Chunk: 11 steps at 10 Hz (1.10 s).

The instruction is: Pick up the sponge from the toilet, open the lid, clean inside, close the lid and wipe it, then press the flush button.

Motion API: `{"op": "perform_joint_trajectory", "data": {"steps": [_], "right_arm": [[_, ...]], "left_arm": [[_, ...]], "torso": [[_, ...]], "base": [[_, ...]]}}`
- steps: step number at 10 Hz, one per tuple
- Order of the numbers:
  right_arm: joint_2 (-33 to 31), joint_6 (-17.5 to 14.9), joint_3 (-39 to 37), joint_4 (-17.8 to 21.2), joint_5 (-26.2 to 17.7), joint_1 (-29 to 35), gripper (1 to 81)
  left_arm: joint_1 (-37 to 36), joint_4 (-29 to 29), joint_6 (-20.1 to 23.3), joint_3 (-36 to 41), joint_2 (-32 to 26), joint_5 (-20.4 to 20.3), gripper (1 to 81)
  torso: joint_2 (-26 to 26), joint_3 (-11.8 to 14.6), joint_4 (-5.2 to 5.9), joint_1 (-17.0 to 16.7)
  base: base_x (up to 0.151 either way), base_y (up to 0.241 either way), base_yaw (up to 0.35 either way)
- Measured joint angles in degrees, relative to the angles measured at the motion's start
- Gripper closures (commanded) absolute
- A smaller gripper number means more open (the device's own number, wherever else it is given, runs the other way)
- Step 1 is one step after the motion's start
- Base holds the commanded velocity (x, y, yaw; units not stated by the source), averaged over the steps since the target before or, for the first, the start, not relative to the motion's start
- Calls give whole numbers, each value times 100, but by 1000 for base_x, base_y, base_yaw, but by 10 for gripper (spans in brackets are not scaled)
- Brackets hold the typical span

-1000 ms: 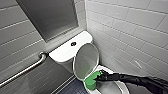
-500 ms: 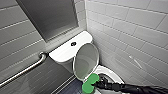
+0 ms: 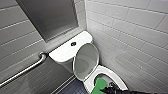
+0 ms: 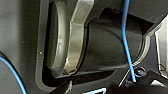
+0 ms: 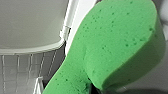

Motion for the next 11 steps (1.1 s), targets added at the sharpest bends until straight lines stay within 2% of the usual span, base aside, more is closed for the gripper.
{"op": "perform_joint_trajectory", "data": {"steps": [3, 7, 11], "right_arm": [[-227, 0, 193, -20, 90, -94, 811], [-1051, -2, 778, -44, 219, -352, 811], [-1546, -11, 1175, -60, 806, -916, 811]], "left_arm": [[-11, 0, 2, 0, 0, 2, 10], [-44, 2, 2, -2, 4, 2, 10], [-46, 2, 2, -2, 17, 9, 10]], "torso": [[0, 0, 0, 0], [0, 0, 2, 0], [0, 0, 2, 0]], "base": [[0, 0, 0], [0, 0, 0], [0, 0, 0]]}}
